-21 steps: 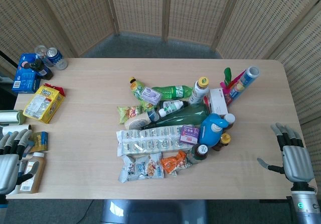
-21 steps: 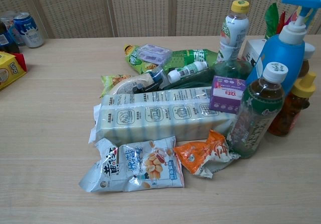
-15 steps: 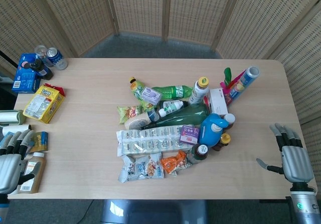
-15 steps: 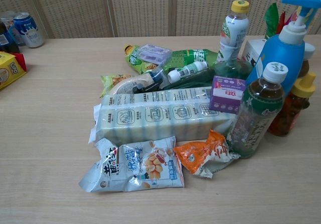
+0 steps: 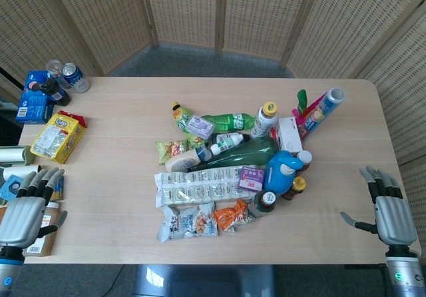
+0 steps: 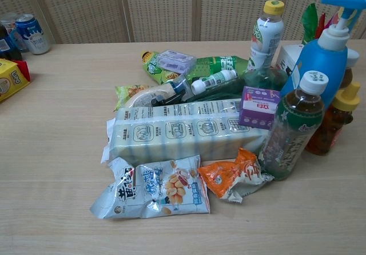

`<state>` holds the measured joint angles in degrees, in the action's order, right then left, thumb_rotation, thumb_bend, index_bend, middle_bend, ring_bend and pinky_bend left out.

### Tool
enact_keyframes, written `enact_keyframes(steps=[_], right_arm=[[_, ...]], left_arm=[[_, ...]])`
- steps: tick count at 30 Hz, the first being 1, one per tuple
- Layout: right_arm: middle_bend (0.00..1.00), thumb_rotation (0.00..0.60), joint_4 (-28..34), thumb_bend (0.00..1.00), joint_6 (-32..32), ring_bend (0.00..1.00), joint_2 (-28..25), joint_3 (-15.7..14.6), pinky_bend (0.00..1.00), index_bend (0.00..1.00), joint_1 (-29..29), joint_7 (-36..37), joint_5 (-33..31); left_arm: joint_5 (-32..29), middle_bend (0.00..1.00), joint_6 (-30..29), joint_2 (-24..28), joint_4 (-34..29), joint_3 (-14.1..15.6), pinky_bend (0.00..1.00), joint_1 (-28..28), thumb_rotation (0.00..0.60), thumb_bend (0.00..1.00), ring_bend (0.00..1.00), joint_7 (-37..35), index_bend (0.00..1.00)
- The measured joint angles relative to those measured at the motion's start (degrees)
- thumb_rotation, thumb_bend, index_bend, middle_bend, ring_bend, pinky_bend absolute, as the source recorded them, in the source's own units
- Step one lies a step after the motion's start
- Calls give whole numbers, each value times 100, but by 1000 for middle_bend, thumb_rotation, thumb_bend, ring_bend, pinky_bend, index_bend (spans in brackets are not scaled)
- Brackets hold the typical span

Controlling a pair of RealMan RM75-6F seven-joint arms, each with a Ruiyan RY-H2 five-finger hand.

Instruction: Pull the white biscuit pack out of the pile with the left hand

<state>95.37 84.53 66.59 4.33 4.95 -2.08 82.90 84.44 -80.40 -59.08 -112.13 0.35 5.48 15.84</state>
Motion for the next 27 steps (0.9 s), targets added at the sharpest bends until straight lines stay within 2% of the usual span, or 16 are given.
enact_keyframes(steps=[7, 13, 20, 27], right_arm=[[0, 491, 27, 36, -40, 0, -29, 21, 0, 0, 7, -11, -30], [0, 493, 20, 35, -22, 0, -34, 10, 0, 0, -42, 16, -58], [0, 494, 26, 36, 53, 0, -88, -1, 0, 0, -131, 75, -82], [0, 497, 34, 35, 147, 0, -181, -7, 0, 0, -244, 146, -124]], left_arm=[[-108, 0, 538, -261, 83, -43, 0, 338, 600, 383, 0, 145, 0], [-383, 0, 1302, -587, 223, -133, 0, 791, 600, 384, 0, 206, 0], [-1073, 0, 2454, -1328, 705, -421, 0, 1635, 600, 383, 0, 89, 0], [-1701, 0, 3107, -2123, 1387, -701, 0, 2311, 600, 383, 0, -11, 0]])
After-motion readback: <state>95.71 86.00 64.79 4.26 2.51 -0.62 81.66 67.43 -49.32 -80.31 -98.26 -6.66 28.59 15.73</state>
